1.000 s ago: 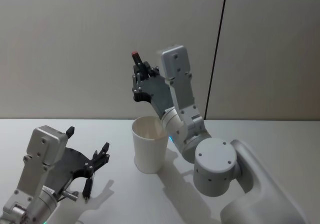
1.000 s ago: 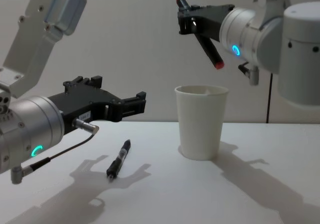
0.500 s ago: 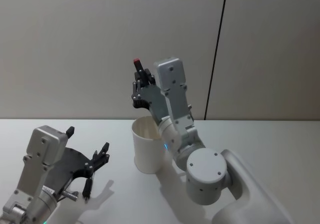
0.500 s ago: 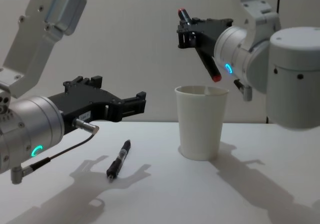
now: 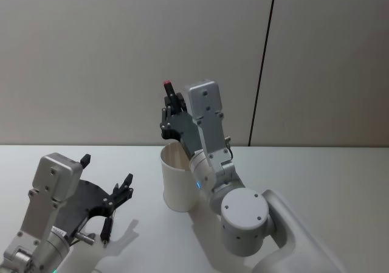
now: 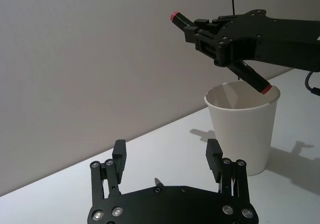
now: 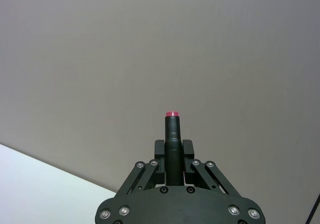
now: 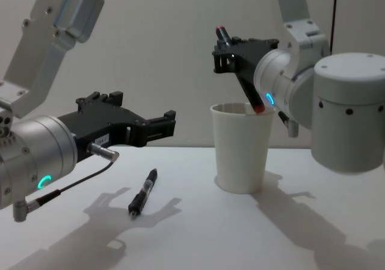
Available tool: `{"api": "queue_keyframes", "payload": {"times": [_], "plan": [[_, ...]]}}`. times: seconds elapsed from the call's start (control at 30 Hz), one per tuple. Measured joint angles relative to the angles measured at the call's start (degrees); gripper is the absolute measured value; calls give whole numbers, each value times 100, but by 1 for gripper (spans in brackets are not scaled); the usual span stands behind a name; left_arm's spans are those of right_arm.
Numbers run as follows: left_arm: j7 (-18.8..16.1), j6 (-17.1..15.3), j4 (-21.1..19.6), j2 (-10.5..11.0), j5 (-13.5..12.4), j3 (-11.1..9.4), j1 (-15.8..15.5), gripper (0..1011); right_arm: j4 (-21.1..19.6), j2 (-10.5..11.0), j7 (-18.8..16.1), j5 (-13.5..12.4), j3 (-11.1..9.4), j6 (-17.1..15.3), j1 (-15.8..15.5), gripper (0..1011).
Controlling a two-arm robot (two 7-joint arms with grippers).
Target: Place the pen into the pen holder.
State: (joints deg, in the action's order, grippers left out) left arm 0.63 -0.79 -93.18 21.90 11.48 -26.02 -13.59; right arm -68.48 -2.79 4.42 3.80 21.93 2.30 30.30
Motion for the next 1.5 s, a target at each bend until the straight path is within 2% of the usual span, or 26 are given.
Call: {"api": "queue_keyframes", "payload": {"times": [1.17, 1.3, 1.33, 1.37, 1.47, 1.5], "plan": [[0, 0, 0, 0, 0, 0, 0, 1003, 161, -97, -88, 130, -90, -147, -142, 213], [0, 0, 0, 0, 0, 0, 0, 1003, 161, -99, -93, 137, -95, -156, -152, 344], [0, 0, 0, 0, 0, 0, 0, 1003, 160, -100, -94, 137, -95, -157, -154, 344], [0, 0, 0, 0, 0, 0, 0, 1003, 161, -100, -94, 138, -95, -158, -155, 406], [0, 0, 0, 0, 0, 0, 0, 1003, 160, -101, -96, 141, -98, -163, -159, 491], [0, 0, 0, 0, 0, 0, 0, 1003, 159, -102, -97, 142, -98, -166, -160, 550]]}}
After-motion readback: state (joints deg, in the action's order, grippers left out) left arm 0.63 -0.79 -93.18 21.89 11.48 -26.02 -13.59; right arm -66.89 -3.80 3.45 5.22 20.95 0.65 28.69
